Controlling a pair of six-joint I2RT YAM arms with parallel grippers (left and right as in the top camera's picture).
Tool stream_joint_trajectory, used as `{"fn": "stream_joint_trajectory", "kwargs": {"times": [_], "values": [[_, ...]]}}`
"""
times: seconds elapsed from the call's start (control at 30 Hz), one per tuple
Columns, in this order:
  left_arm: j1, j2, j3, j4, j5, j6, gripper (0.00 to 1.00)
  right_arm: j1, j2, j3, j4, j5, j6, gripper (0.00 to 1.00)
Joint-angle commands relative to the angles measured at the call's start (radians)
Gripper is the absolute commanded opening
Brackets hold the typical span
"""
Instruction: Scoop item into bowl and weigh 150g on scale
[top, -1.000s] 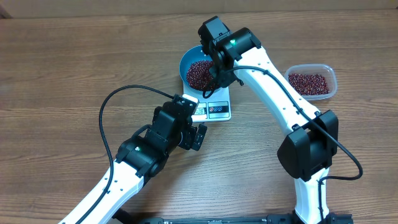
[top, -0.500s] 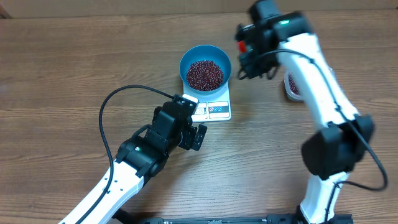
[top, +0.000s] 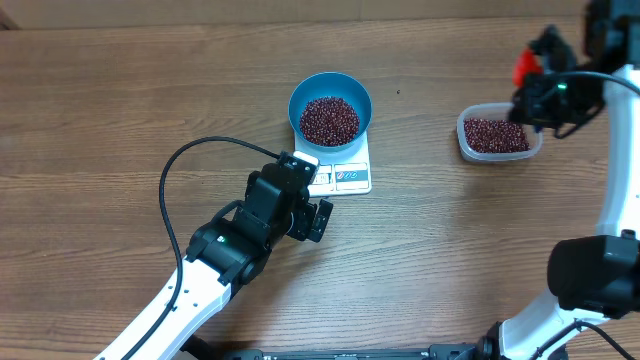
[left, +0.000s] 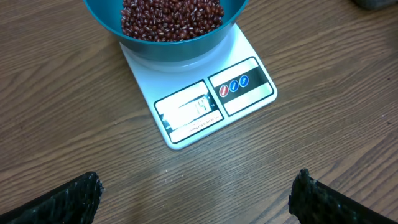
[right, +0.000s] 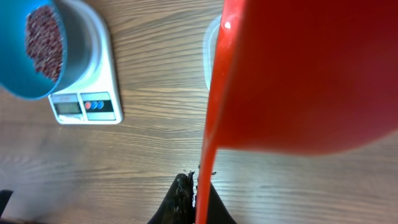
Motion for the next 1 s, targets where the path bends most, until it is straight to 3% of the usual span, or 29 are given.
{"fn": "stream_joint_trajectory", "kwargs": {"times": [0.0, 0.47, 0.97], "values": [[0.006, 0.006, 0.005, 0.000, -0.012, 0.012, 1.00, -0.055, -0.012, 0.003, 0.005, -0.039, -0.004, 0.04], [0.006, 0.006, 0.005, 0.000, -0.012, 0.012, 1.00, -0.081, -0.012, -0.305, 0.139, -0.038, -0.002, 0.04], [0.006, 0.006, 0.005, 0.000, -0.012, 0.012, 1.00, -0.081, -0.011, -0.322, 0.155, -0.038, 0.031, 0.08]]}}
